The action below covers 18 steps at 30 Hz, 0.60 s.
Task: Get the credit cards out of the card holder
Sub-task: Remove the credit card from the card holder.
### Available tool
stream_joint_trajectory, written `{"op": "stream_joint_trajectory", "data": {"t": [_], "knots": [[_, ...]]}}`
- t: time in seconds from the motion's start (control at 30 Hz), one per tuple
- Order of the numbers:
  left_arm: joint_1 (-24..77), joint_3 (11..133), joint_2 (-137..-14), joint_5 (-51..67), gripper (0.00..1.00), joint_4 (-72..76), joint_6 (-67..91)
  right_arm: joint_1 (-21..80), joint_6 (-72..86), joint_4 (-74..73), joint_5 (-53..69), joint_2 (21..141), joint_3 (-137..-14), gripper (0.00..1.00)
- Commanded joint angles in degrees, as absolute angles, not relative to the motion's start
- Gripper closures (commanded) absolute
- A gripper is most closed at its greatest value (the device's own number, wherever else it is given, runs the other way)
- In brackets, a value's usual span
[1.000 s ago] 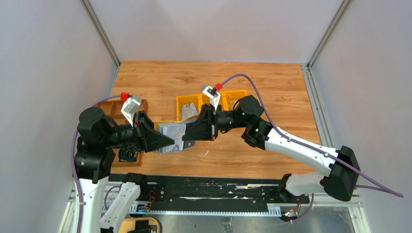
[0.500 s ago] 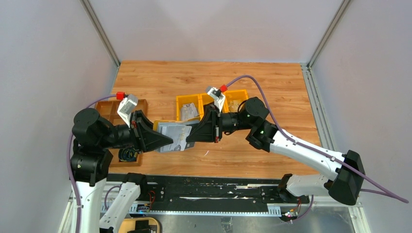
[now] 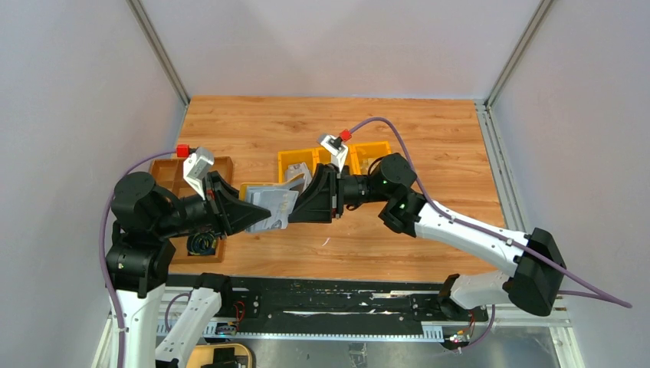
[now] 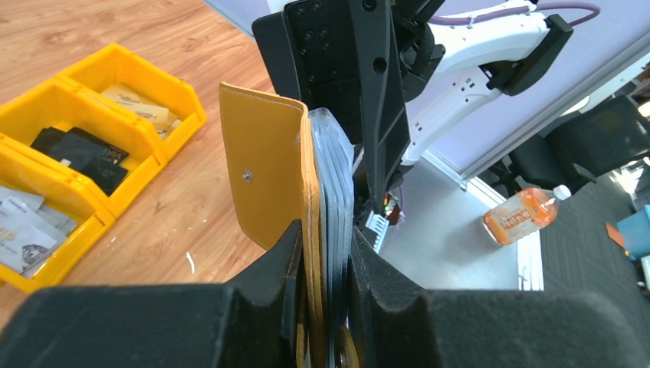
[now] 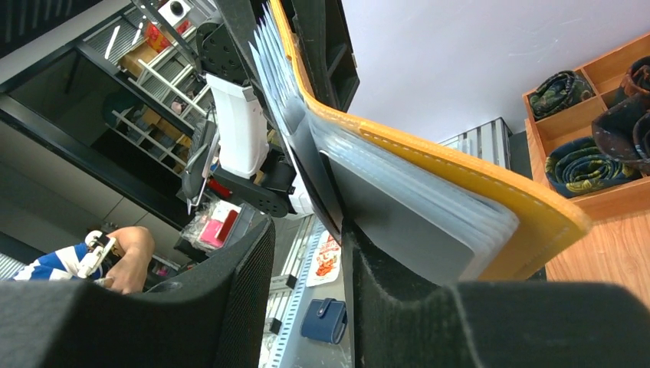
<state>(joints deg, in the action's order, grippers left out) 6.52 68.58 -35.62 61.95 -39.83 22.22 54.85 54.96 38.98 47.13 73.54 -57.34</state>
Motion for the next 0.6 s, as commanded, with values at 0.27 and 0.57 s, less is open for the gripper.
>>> {"op": "stream_joint_trajectory", "data": {"t": [0.27, 0.57], "knots": [[6.94, 71.61, -35.5, 59.45, 1.0, -43.67, 17.75, 54.29, 57.83, 43.9, 47.89, 76.32, -59.52, 0.87], [6.94, 74.19, -36.03, 50.46, 1.0, -48.24, 12.2, 50.8, 57.55, 43.42, 48.56, 72.42, -55.35, 1.0]]}}
